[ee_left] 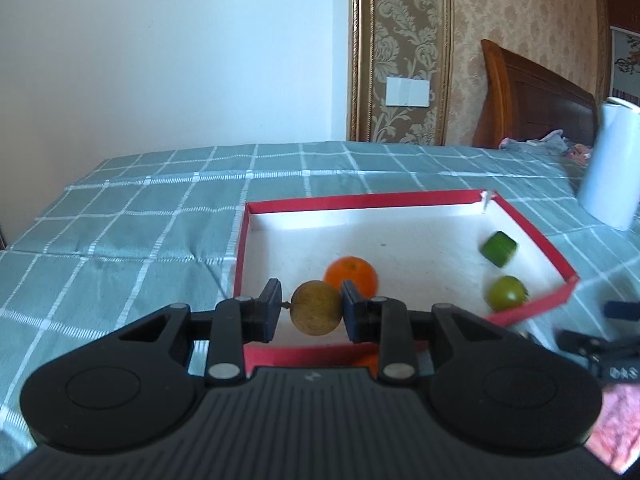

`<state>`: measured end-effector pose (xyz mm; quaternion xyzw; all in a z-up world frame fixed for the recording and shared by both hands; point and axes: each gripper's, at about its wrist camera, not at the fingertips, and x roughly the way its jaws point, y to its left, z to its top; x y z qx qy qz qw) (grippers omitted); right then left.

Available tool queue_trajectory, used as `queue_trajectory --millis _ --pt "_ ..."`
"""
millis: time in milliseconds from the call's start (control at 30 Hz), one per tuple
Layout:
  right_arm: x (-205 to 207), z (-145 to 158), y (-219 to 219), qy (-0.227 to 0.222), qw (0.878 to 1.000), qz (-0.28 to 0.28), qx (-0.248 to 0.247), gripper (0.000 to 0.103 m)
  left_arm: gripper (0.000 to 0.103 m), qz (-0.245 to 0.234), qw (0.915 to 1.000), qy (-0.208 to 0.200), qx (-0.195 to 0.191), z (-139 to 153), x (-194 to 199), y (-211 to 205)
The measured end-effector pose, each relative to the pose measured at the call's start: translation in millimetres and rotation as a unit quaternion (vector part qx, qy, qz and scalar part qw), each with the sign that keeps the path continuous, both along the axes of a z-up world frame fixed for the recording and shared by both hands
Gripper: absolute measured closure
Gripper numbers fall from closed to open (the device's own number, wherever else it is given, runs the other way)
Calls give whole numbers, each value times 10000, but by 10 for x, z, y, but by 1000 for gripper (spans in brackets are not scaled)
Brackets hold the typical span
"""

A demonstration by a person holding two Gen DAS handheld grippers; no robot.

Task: Organize fruits
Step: 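Carry the longan into the red tray and open the left gripper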

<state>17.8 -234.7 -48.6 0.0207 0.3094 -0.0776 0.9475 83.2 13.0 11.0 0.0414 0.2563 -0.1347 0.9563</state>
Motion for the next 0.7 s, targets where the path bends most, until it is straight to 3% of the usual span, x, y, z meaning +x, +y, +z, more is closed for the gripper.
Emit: queue_trajectory --millis 167,700 --pt "6 -2 -7 6 10000 -15 26 11 74 95 9999 42 59 -69 225 -54" --pt "29 -6 -38 37 9999 -40 146 10 74 361 9985 327 -246 -204 607 13"
